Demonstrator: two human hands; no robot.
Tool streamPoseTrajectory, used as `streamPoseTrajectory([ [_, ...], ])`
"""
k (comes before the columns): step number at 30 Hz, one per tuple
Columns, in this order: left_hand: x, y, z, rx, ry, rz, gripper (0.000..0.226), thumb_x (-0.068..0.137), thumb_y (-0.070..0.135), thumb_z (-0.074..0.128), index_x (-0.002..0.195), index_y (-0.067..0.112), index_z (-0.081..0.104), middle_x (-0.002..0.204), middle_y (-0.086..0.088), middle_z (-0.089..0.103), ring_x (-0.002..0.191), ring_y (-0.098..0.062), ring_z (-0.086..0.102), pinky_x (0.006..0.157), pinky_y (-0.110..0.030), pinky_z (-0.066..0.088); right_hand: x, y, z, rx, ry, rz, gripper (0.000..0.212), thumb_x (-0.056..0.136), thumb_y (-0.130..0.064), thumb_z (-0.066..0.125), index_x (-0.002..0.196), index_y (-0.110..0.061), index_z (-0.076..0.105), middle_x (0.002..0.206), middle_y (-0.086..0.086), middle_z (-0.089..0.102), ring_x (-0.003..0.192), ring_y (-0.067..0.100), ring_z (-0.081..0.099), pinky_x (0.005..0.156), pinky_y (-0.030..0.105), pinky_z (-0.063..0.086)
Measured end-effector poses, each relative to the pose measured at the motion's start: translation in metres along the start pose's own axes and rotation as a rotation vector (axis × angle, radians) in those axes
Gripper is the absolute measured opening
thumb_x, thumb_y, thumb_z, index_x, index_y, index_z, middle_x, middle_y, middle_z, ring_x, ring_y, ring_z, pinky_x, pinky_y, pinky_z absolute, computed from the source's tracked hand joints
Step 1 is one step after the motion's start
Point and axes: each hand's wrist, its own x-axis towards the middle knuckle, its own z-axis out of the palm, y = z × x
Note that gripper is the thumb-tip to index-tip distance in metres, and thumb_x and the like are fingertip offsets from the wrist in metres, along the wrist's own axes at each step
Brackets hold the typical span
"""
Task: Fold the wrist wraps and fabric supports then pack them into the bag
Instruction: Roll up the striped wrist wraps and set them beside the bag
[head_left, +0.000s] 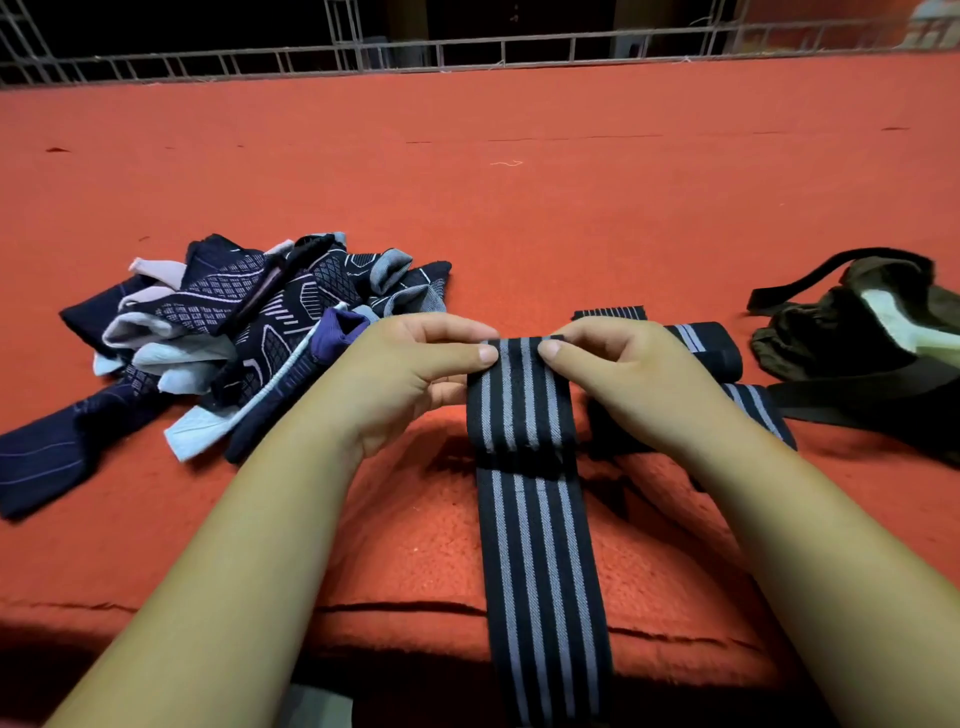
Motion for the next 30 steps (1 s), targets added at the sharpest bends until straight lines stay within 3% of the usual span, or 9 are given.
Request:
streamPoseTrajectory([
  [3, 0.0, 0.004, 0.006, 0.0, 0.028, 0.065, 0.019, 0.094, 0.004, 0.075, 0.113, 0.004, 0.075, 0.107, -0.01, 0.079, 0.099, -0.021, 0.076, 0.083, -0.033, 0.063, 0.003, -0.001, -0.004, 0.112, 0.044, -0.02, 0.011, 0.104, -0.028, 0.07, 0.1, -0.023, 0.079, 0.089, -0.017, 0.078, 0.077, -0.008, 0.066, 0.072, 0.01, 0.045],
  [7, 0.0, 0.004, 0.007, 0.109, -0.054, -0.01, 0.03, 0.096, 0.023, 0.078, 0.119, 0.003, 0.073, 0.119, -0.014, 0.078, 0.111, -0.034, 0.075, 0.099, -0.047, 0.06, 0.007, 0.001, -0.004, 0.171, 0.181, -0.038, 0.01, 0.104, -0.027, 0.07, 0.103, -0.024, 0.08, 0.091, -0.014, 0.079, 0.078, 0.001, 0.069, 0.076, 0.024, 0.053],
  [10, -0.001, 0.0, 0.008, 0.207, -0.051, -0.046, 0.035, 0.095, 0.021, 0.079, 0.121, 0.0, 0.072, 0.115, -0.014, 0.079, 0.1, -0.03, 0.076, 0.094, -0.045, 0.059, 0.008, 0.002, -0.003, 0.177, 0.225, -0.044, 0.011, 0.104, -0.026, 0.07, 0.105, -0.023, 0.08, 0.093, -0.013, 0.08, 0.083, 0.003, 0.072, 0.078, 0.024, 0.055],
  [13, 0.0, -0.001, 0.01, 0.191, 0.016, 0.007, 0.023, 0.095, 0.015, 0.078, 0.115, 0.003, 0.075, 0.116, -0.013, 0.079, 0.107, -0.03, 0.077, 0.099, -0.049, 0.061, 0.006, 0.0, -0.009, 0.114, 0.08, 0.022, 0.016, 0.104, -0.038, 0.068, 0.105, -0.026, 0.078, 0.08, -0.022, 0.074, 0.068, -0.006, 0.062, 0.068, 0.014, 0.045],
  [14, 0.001, 0.0, 0.01, 0.172, 0.039, 0.019, 0.022, 0.096, 0.014, 0.077, 0.115, 0.003, 0.075, 0.116, -0.012, 0.08, 0.106, -0.027, 0.077, 0.1, -0.049, 0.061, 0.005, 0.0, -0.011, 0.048, 0.021, 0.046, 0.021, 0.104, -0.044, 0.067, 0.1, -0.026, 0.077, 0.076, -0.021, 0.071, 0.065, -0.005, 0.06, 0.068, 0.017, 0.044],
  [16, 0.003, 0.001, 0.009, 0.144, 0.083, 0.04, 0.023, 0.098, 0.015, 0.075, 0.117, 0.003, 0.075, 0.116, -0.011, 0.08, 0.104, -0.024, 0.076, 0.103, -0.05, 0.06, 0.004, 0.002, -0.013, -0.057, -0.083, 0.09, 0.036, 0.102, -0.055, 0.064, 0.088, -0.022, 0.072, 0.07, -0.009, 0.064, 0.062, 0.006, 0.053, 0.068, 0.031, 0.041],
  [19, 0.003, 0.002, 0.008, 0.126, 0.116, 0.068, 0.024, 0.099, 0.016, 0.074, 0.119, 0.004, 0.075, 0.118, -0.011, 0.08, 0.112, -0.029, 0.076, 0.104, -0.053, 0.059, 0.004, 0.004, -0.014, -0.017, -0.153, 0.119, 0.042, 0.1, -0.055, 0.066, 0.094, -0.014, 0.071, 0.077, 0.013, 0.063, 0.062, 0.013, 0.047, 0.066, 0.033, 0.039],
  [25, -0.002, 0.0, 0.006, 0.123, -0.03, -0.039, 0.029, 0.1, 0.018, 0.072, 0.128, 0.01, 0.072, 0.121, -0.01, 0.079, 0.108, -0.03, 0.076, 0.091, -0.041, 0.06, 0.008, 0.012, -0.009, 0.114, -0.062, 0.099, 0.024, 0.101, -0.04, 0.073, 0.099, -0.016, 0.072, 0.069, -0.002, 0.056, 0.061, 0.015, 0.045, 0.064, 0.035, 0.037],
  [30, 0.001, -0.005, 0.007, 0.079, 0.019, 0.004, 0.022, 0.1, 0.01, 0.071, 0.12, 0.0, 0.074, 0.117, -0.013, 0.08, 0.106, -0.026, 0.077, 0.085, -0.033, 0.063, 0.008, 0.014, -0.002, 0.129, -0.068, 0.096, 0.023, 0.102, -0.046, 0.07, 0.106, -0.023, 0.072, 0.073, -0.002, 0.059, 0.06, 0.013, 0.049, 0.066, 0.036, 0.039],
])
